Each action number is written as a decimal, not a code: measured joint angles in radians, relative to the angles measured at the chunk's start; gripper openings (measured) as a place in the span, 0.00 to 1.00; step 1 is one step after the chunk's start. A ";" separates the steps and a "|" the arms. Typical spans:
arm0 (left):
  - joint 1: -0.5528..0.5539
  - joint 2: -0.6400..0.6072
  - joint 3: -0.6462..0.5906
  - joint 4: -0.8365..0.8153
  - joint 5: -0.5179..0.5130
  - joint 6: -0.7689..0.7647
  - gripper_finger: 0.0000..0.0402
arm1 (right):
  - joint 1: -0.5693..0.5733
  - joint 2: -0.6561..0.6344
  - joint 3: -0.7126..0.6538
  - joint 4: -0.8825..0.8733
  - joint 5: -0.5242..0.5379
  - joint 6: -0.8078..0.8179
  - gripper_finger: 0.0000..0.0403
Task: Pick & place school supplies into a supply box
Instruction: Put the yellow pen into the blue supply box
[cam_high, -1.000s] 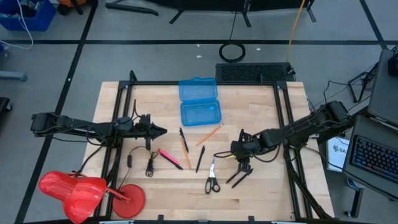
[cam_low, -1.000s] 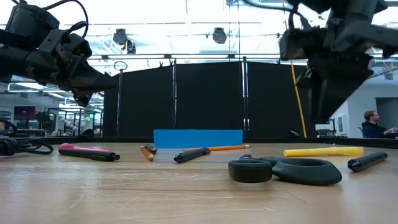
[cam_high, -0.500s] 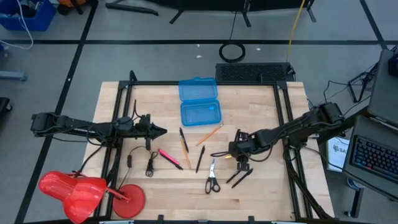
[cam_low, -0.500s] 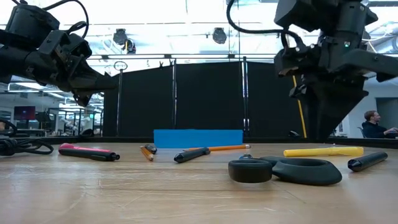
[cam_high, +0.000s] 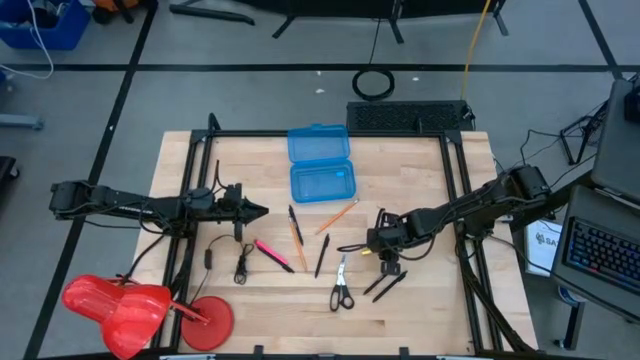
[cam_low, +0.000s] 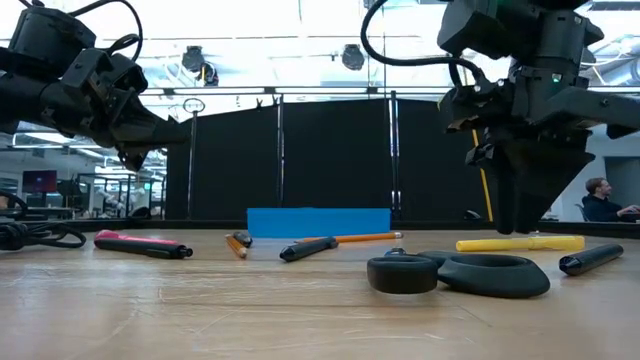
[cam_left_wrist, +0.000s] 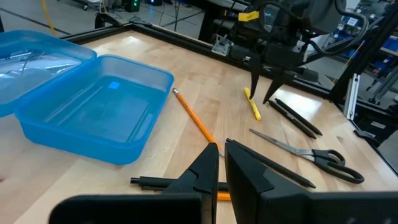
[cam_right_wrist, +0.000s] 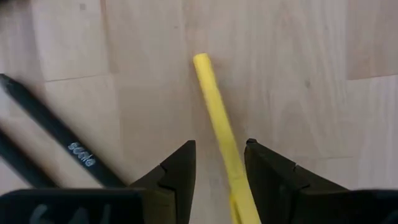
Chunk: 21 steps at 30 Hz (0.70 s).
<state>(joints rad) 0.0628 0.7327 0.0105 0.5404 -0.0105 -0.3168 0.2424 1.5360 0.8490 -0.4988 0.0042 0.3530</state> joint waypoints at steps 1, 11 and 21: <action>0.000 0.000 0.000 0.000 0.000 0.000 0.08 | -0.001 0.002 0.000 0.005 -0.009 0.001 0.31; 0.000 0.000 0.000 -0.008 0.000 0.000 0.08 | -0.014 0.005 -0.022 0.002 -0.008 0.020 0.31; 0.000 0.000 0.000 -0.018 -0.022 0.001 0.08 | -0.019 0.002 -0.075 0.041 -0.020 0.028 0.31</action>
<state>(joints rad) 0.0628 0.7330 0.0105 0.5220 -0.0324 -0.3157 0.2234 1.5375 0.7739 -0.4581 -0.0153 0.3807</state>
